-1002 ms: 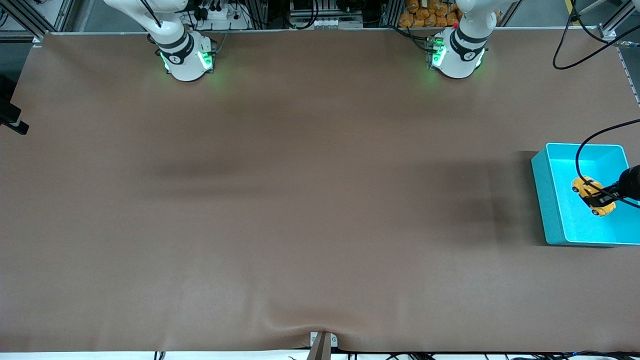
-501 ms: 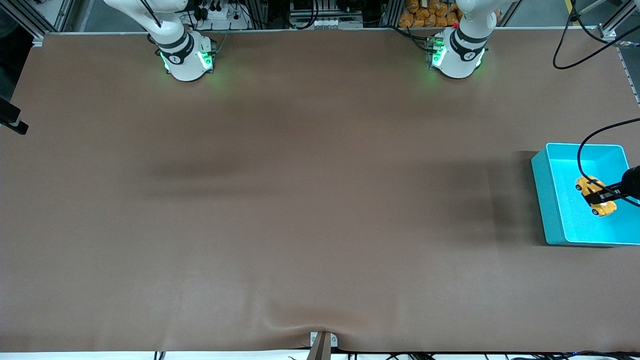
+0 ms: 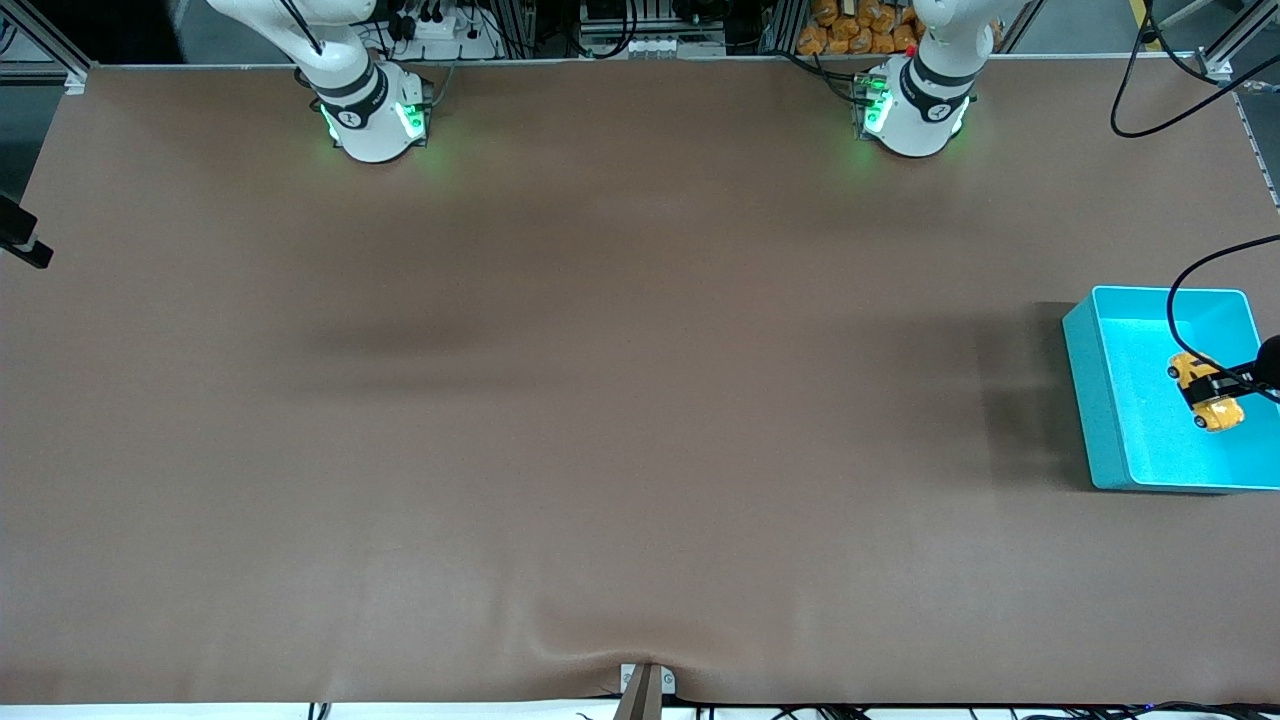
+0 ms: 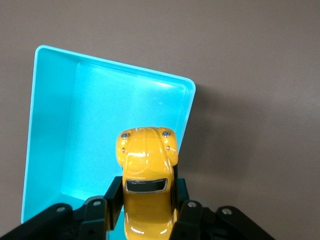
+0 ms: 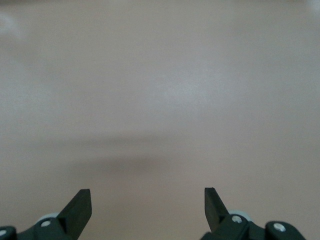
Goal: Wind and store yellow beetle car
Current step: 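Lower the held car into the turquoise bin with the left gripper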
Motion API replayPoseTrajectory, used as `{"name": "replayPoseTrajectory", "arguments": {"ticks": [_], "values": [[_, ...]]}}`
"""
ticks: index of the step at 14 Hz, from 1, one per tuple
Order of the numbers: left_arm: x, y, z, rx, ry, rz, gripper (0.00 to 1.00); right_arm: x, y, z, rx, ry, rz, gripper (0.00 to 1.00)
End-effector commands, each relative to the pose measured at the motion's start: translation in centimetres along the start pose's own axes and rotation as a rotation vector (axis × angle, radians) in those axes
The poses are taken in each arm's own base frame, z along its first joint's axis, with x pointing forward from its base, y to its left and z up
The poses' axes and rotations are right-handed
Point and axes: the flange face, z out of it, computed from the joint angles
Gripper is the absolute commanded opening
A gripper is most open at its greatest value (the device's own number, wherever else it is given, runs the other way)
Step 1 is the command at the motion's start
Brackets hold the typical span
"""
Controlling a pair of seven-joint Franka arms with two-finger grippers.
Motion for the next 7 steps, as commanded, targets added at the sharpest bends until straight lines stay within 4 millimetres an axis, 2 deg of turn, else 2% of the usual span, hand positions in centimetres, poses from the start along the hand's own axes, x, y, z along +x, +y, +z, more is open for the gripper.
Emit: {"name": "replayPoseTrajectory", "arguments": {"ticks": [1,3,6,7], "values": [[-0.3,-1.8,-0.1,-0.011,0.032,0.062,0.0,-0.4,0.1,-0.8,0.013,0.012,0.018,1.0],[-0.2,-2.9,0.7,-0.012,0.041,0.1,0.0,-0.5,0.3,-0.8,0.013,0.01,0.018,1.0],[0.2,-3.0,2.2,-0.009,0.08,0.151,0.0,-0.5,0.3,-1.0,0.012,0.015,0.018,1.0],[0.3,-3.6,2.7,-0.011,0.075,0.145,0.0,-0.5,0.3,-1.0,0.012,0.015,0.019,1.0]]}}
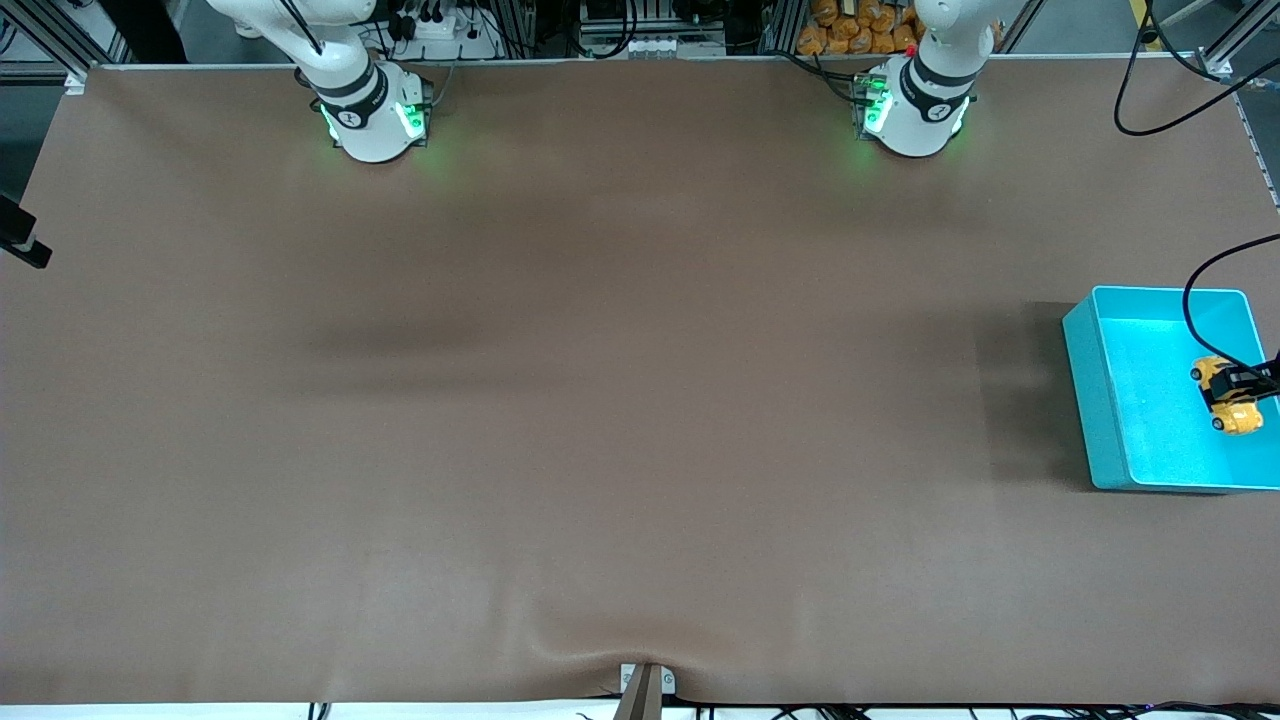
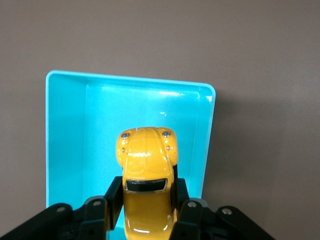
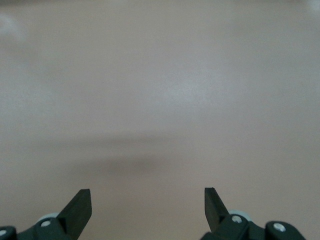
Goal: Wind and store yellow beetle car
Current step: 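Lower the held car into the turquoise bin with the left gripper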
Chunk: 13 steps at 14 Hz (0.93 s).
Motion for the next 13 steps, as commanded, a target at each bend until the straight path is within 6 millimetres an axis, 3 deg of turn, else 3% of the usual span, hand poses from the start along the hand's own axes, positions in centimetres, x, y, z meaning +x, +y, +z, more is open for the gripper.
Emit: {"name": "replayPoseTrajectory", "arguments": {"ticks": [1,2,4,5,7,13], "values": [[0.1,-0.7,0.7,-0.008,0.026,0.016,0.0,-0.8,0.5,-0.8,0.015,-0.006,0.018,1.0],[0.1,-0.9,1.5,-0.002,0.031,0.042,0.0,-1.1,0.4,-0.6,0.02,-0.033,0.016,1.0],[-0.7,-4.1,2.6,0.003,0.035,0.071,0.0,-1.0,0.1,-1.0,0.017,-0.027,0.018,1.0],[-0.8,-4.5,3.5,0.002,0.029,0.068,0.0,-1.0,-0.1,-1.0,0.017,-0.026,0.015,1.0],[-0.7,-4.8,5.0,-0.004,0.024,0.059,0.0,-1.0,-0.1,-1.0,0.018,-0.027,0.013,1.0],[-0.2,-4.4,4.3,0.045,0.024,0.1,0.0,-0.9,-0.2,-0.9,0.018,-0.029,0.01,1.0]]}}
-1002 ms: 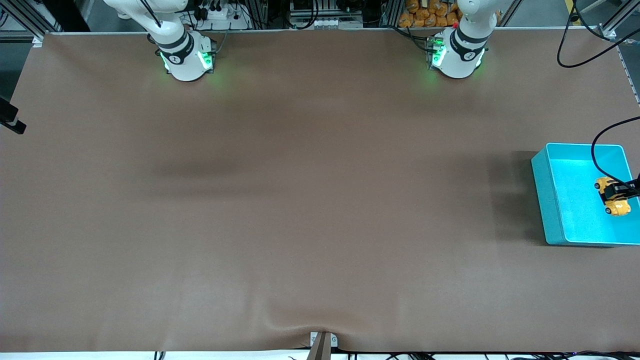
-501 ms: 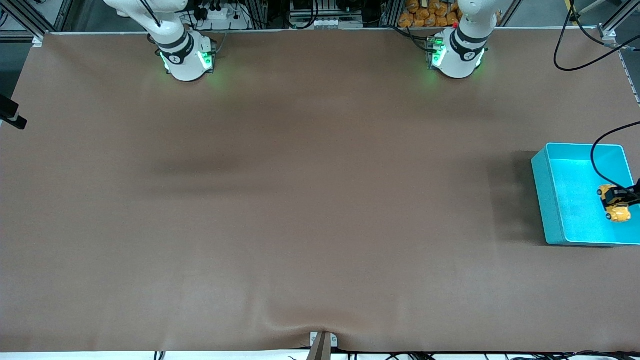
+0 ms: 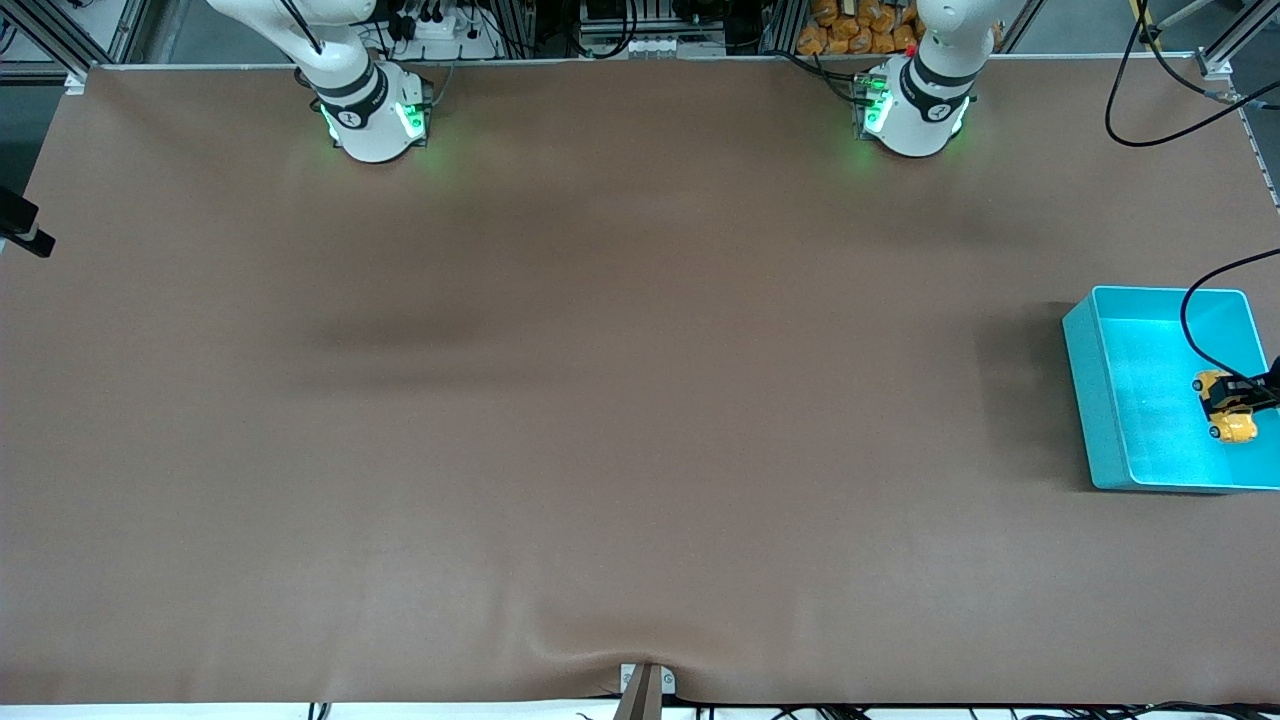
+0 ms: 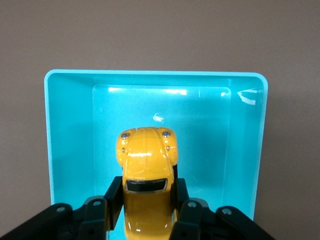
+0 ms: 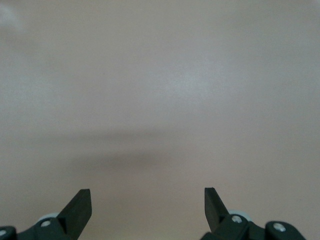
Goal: Wind and store yellow beetle car
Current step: 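Lower the held car into the turquoise bin with the left gripper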
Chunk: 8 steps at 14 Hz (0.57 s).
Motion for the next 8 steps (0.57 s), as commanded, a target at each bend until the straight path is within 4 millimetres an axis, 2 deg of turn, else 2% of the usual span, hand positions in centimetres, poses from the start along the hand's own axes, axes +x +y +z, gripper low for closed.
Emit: {"name": "replayPoseTrajectory", "arguments": {"ticks": [1,6,8], "values": [[0.7,-0.2,-1.9,0.072,0.017,0.045,0.0,-0.5,0.0,-0.6,0.014,0.001,0.012,1.0],[0.4,-0.1,1.3,0.031,-0.013,0.032,0.0,-0.6,0.3,-0.7,0.014,0.003,0.019,1.0],[0.7,0.5,2.9,-0.022,-0.001,0.003,0.0,-0.6,0.4,-0.7,0.012,0.003,0.02,1.0]]}}
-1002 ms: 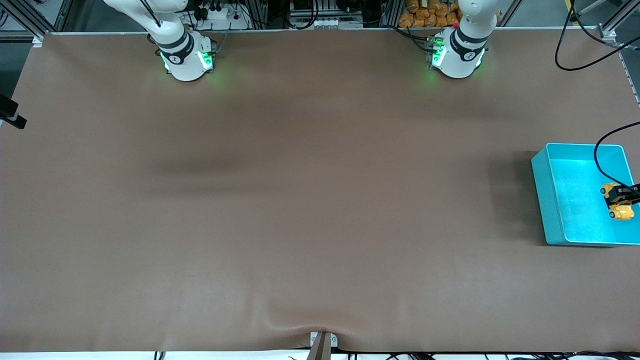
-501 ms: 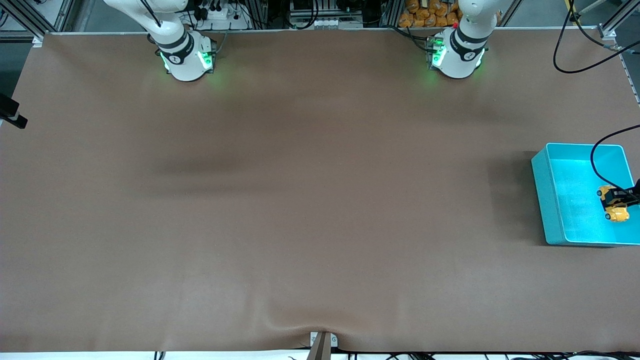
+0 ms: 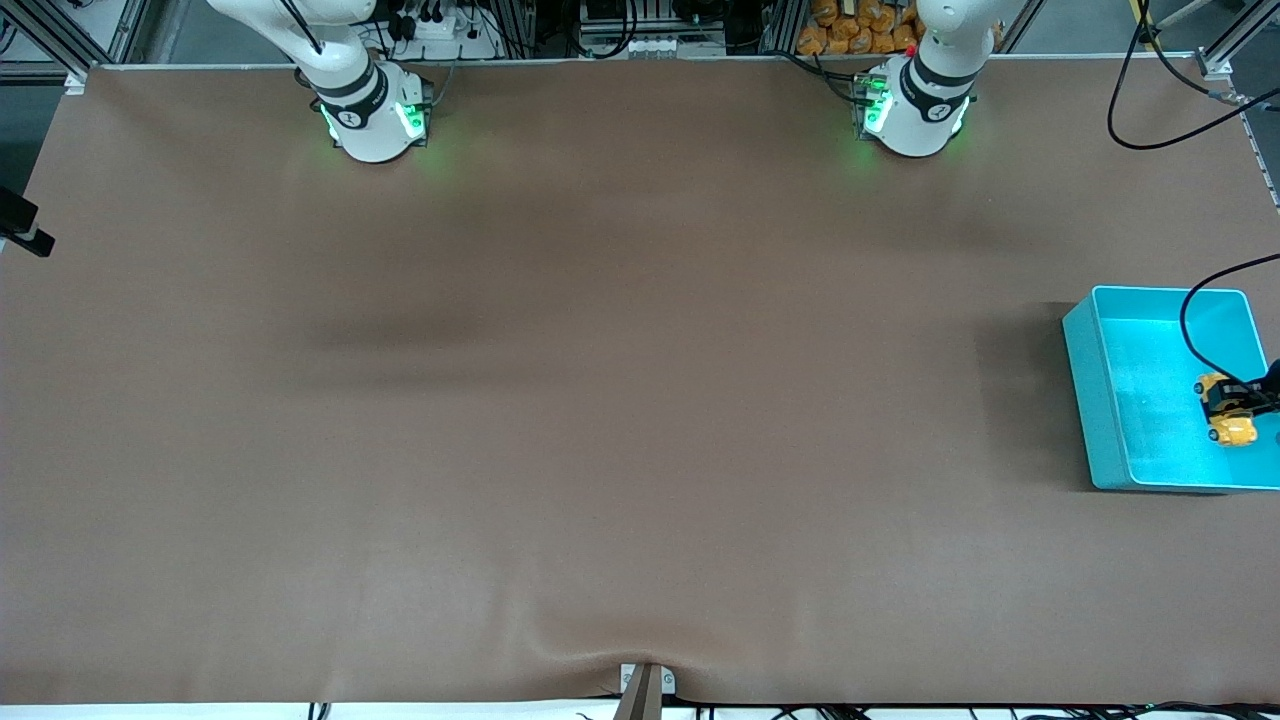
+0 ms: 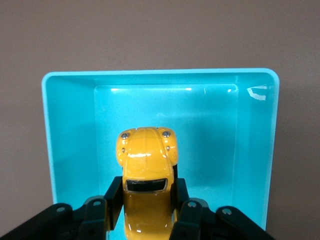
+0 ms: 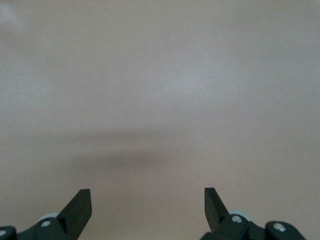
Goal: Wind and store yellow beetle car
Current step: 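Lower the held car into the turquoise bin with the left gripper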
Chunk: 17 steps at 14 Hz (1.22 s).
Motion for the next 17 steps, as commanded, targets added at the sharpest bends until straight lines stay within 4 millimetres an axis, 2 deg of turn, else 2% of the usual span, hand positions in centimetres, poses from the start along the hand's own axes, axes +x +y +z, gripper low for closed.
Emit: {"name": "replayPoseTrajectory", "arguments": {"ticks": [1,4,7,10,13,15,16,17], "values": [[0.4,0.4,1.3,-0.031,0.018,-0.018,0.0,-0.5,0.3,-0.7,0.013,0.005,0.02,1.0],[0.3,0.9,4.6,-0.048,0.013,-0.013,0.0,-0.6,0.5,-0.8,0.013,0.006,0.023,1.0],[-0.2,1.9,6.0,-0.057,0.0,-0.003,0.0,-0.6,0.4,-0.6,0.013,0.0,0.021,1.0],[-0.5,2.3,8.4,-0.067,-0.011,0.005,0.0,-0.5,0.6,-0.6,0.013,0.006,0.024,1.0],[-0.9,2.4,9.9,-0.068,-0.011,0.013,0.0,-0.4,0.7,-0.5,0.013,0.006,0.026,1.0],[-1.2,2.3,10.0,-0.069,-0.016,0.014,0.0,-0.3,0.7,-0.4,0.013,0.006,0.026,1.0],[-1.5,2.5,10.1,-0.071,-0.023,0.016,0.13,-0.2,0.7,-0.2,0.011,0.003,0.026,1.0],[-1.6,2.5,9.7,-0.068,-0.021,0.023,0.71,-0.2,0.7,-0.2,0.01,0.001,0.026,1.0]]}}
